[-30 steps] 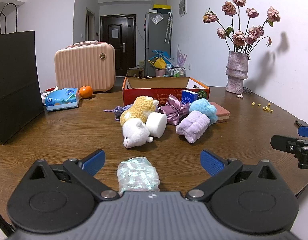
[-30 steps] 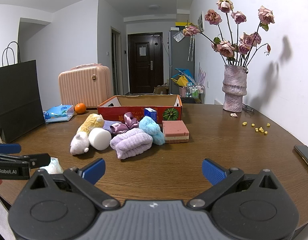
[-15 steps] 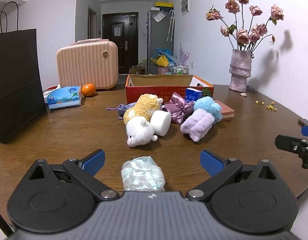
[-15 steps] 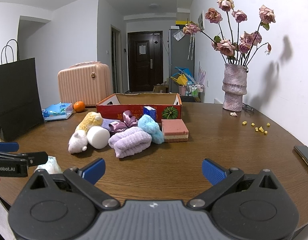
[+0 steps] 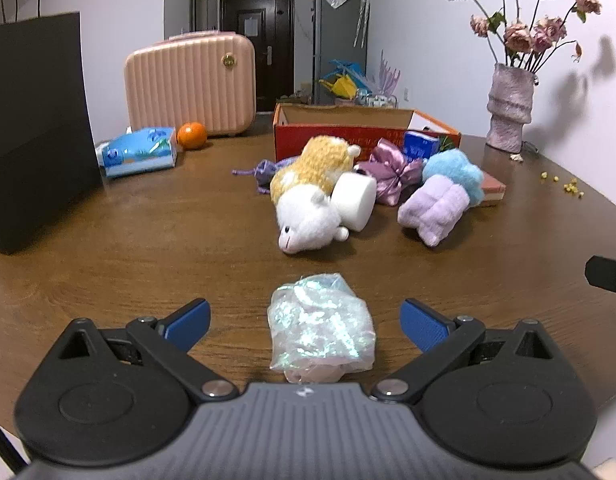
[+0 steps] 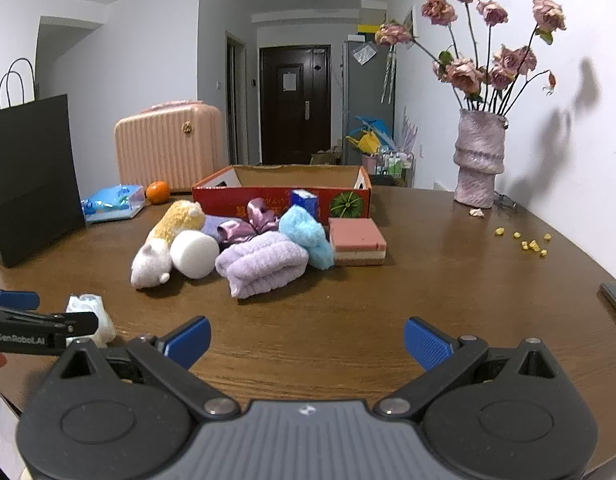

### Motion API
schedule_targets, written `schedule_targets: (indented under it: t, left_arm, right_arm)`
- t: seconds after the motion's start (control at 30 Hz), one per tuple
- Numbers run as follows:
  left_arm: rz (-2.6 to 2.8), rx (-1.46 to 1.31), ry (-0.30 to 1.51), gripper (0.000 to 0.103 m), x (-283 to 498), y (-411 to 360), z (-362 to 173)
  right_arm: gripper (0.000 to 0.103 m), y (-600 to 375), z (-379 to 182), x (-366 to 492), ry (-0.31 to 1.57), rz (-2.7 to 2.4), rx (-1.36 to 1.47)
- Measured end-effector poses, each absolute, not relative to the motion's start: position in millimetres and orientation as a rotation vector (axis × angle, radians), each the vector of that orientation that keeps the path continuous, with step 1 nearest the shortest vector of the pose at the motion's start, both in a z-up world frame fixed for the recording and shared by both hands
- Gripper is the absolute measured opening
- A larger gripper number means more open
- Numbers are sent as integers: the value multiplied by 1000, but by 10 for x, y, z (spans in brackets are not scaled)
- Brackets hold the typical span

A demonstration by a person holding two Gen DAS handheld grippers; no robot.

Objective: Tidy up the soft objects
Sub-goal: 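Move the left gripper toward the clear plastic bag on the table, then close the left gripper on the plastic bag while the right gripper approaches the lavender towel roll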

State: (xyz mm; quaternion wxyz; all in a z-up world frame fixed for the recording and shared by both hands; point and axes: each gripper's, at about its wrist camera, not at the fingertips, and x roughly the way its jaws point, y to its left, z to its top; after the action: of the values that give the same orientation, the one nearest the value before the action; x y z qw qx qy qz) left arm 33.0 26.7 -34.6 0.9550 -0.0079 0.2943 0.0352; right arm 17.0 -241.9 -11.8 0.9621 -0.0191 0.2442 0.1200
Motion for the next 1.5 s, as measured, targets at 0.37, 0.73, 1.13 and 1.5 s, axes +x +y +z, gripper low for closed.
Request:
schedule_targets:
  t: [0.37,0.73,1.13,1.5]
  left_arm:
    - [20,-42,663,54,505,320,-541]
    - [9,-43,619,45,572,388,-472]
    - [8,-28,560,45,748,460,-317]
    - [6,-18,511,45,987,508,-202]
  right_arm:
    - [103,-2277,-253,375,543,266,-55]
    - [103,-2154,-313,581,557,272,-97]
    - [103,-1973,-325,916,552,295,-145]
    - [103,-1729,-351,1340,567,331,-187]
